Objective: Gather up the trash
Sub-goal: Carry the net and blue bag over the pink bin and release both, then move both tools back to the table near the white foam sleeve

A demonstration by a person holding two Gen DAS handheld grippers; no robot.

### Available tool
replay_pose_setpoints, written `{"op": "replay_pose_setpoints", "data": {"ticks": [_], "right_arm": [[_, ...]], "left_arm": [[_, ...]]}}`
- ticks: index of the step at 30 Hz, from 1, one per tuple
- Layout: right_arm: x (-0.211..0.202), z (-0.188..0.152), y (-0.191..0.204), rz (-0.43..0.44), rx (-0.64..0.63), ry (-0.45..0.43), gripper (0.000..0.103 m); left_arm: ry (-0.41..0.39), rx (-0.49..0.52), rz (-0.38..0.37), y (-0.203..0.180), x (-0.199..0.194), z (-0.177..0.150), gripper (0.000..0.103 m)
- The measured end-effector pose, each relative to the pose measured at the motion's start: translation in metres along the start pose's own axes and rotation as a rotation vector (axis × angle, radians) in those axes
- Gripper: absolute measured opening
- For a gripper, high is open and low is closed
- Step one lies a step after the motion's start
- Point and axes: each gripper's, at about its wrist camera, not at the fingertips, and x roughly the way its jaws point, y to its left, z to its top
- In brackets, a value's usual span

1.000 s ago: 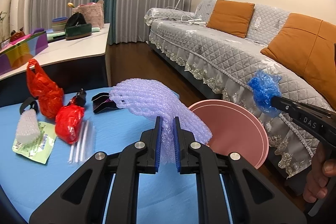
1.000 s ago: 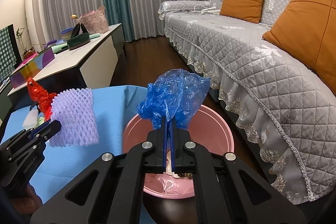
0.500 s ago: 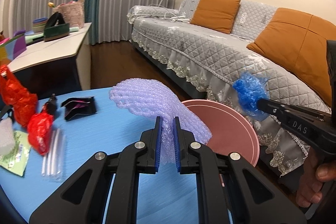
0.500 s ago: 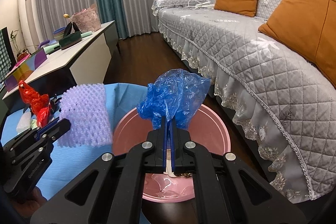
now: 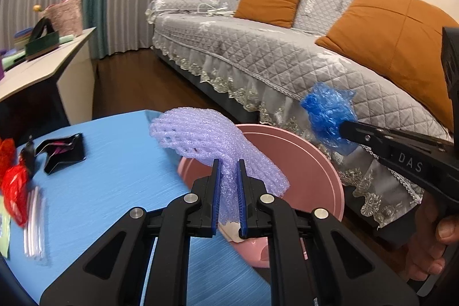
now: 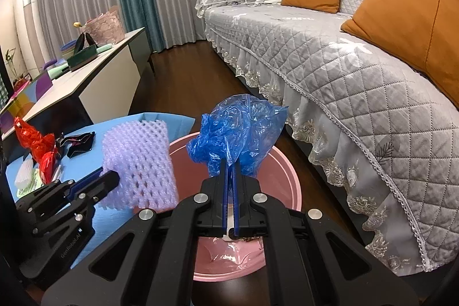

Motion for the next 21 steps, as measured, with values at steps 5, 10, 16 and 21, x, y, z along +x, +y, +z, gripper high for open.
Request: {"op": "replay_pose_setpoints", "data": {"ticks": [5, 10, 16, 21], "right_arm": [[-0.001, 0.001, -0.001, -0.006, 0.004, -0.005, 0.007], [-0.003, 0.003, -0.006, -0.032, 0.039, -0.013, 0.043], [-0.008, 0.006, -0.004, -0.015, 0.073, -0.021, 0.044], [-0.018, 0.008, 0.017, 0.002, 0.03, -0.045, 0.044]], "left_arm": [[0.024, 0.025, -0.041, -0.007, 0.005, -0.001, 0.014], [0.039, 0.018, -0.045, -0.003, 0.002, -0.004, 0.028], [0.021, -0.009, -0.021, 0.007, -0.019, -0.005, 0.028], [-0.003, -0.038, 0.012, 0.018, -0.041, -0.004, 0.028]]}}
